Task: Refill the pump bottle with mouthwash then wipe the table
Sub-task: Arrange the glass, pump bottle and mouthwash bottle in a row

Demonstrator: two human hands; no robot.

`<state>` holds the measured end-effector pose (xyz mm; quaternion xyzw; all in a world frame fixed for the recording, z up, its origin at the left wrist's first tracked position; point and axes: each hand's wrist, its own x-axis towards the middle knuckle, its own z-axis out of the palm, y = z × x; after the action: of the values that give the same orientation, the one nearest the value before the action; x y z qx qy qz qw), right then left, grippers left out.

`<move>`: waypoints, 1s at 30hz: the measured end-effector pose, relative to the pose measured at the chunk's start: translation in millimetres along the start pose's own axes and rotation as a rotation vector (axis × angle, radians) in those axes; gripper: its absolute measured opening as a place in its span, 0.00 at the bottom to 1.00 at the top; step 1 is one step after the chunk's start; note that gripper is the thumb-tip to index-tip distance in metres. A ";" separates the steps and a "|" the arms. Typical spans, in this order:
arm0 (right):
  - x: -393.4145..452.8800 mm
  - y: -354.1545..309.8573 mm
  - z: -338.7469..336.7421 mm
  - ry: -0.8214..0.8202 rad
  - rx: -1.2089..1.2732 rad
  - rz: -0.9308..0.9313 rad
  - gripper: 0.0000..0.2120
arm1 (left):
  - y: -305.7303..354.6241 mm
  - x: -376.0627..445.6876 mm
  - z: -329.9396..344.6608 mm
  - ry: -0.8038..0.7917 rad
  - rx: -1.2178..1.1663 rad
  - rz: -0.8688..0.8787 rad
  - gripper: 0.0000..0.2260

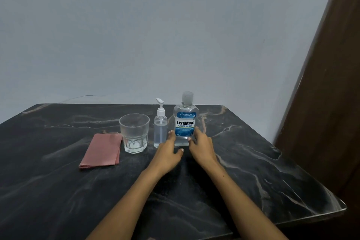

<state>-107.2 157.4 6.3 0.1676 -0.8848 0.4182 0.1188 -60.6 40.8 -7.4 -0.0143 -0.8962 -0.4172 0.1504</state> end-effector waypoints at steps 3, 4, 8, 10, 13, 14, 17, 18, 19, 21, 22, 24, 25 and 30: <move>0.2 0.7 0.0 0.009 -0.001 -0.007 0.09 | 0.0 0.4 0.3 0.000 -0.005 0.012 0.30; 0.2 1.2 0.2 0.007 -0.001 -0.011 0.09 | 0.2 0.2 0.3 0.000 -0.010 0.012 0.30; 0.9 2.3 0.5 0.008 -0.003 -0.031 0.08 | 0.4 -0.3 0.5 0.001 -0.016 0.008 0.30; 1.4 2.8 0.2 0.010 -0.001 -0.041 0.07 | 0.7 -0.3 0.3 0.004 -0.015 0.006 0.30; 1.8 2.8 -0.6 0.001 -0.007 -0.038 0.06 | 1.5 -0.3 0.1 0.009 -0.023 0.009 0.30; 1.9 2.9 -0.8 0.001 0.000 -0.039 0.06 | 1.8 -0.4 0.0 0.010 -0.028 0.008 0.30; 1.5 1.7 -2.6 0.005 0.014 -0.035 0.03 | 2.8 -0.7 0.2 0.026 -0.048 0.012 0.29; 1.4 1.8 -3.4 0.008 0.018 -0.035 0.04 | 3.3 -0.8 0.5 0.030 -0.051 0.015 0.28; 1.2 1.9 -4.0 0.008 0.021 -0.032 0.04 | 3.5 -1.2 0.9 0.030 -0.050 0.017 0.28; 0.9 1.7 -4.7 0.008 0.016 -0.026 0.03 | 3.1 -1.4 1.6 0.031 -0.045 0.020 0.29; 0.6 1.7 -4.9 0.006 0.010 -0.022 0.02 | 3.2 -1.7 1.7 0.033 -0.042 0.020 0.29; 0.9 1.3 -5.0 0.005 0.004 -0.017 0.04 | 3.5 -1.7 1.8 0.036 -0.042 0.022 0.29; 0.9 1.0 -5.0 0.005 0.009 -0.017 0.05 | 3.8 -1.8 1.8 0.037 -0.044 0.024 0.28; 2.3 1.8 -5.5 0.036 0.001 0.008 0.05 | 5.0 -3.6 0.3 0.037 -0.035 0.039 0.27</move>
<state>-109.6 162.3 9.3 0.1564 -0.8830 0.4221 0.1330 -56.5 44.6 -4.9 -0.0267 -0.8853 -0.4300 0.1749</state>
